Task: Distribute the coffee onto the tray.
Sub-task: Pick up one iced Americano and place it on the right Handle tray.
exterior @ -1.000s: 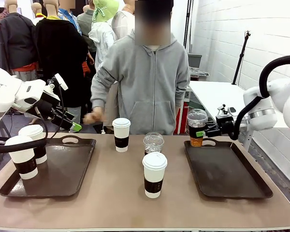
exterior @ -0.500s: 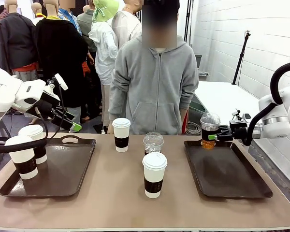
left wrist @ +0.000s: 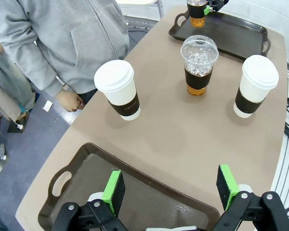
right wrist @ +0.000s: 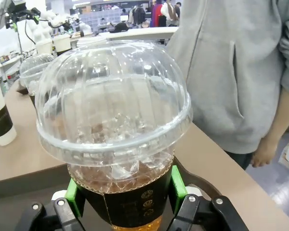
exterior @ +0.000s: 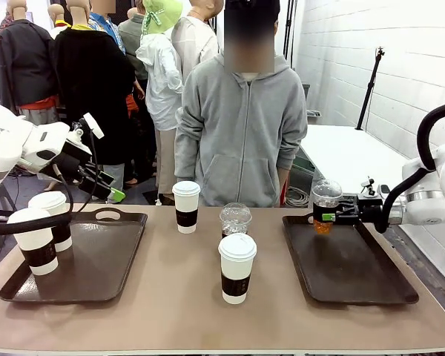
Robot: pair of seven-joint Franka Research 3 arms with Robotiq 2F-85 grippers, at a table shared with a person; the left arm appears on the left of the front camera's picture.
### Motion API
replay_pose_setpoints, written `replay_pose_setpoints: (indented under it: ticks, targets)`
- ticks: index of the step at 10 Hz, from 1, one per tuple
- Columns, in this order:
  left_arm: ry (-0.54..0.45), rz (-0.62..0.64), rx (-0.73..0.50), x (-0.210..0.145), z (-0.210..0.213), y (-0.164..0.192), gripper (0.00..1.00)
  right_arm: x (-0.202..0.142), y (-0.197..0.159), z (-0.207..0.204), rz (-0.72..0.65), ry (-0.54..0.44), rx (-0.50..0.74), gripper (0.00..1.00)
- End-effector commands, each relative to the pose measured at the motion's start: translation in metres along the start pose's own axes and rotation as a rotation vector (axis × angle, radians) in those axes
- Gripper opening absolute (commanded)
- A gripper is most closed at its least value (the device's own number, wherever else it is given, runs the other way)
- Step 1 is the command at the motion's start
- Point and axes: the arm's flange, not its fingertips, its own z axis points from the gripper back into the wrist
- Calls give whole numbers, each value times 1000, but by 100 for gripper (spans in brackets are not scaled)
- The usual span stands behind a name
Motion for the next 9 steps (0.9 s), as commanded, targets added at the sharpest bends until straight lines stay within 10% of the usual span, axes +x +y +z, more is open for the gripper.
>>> replay_pose_setpoints:
  ticks: [1, 9]
  targets:
    - [-22, -20, -9, -2, -3, 3, 100, -3, 4, 1, 11, -54, -45, 81]
    - [-22, -20, -9, -2, -3, 3, 100, -25, -2, 1, -15, -82, -76, 81]
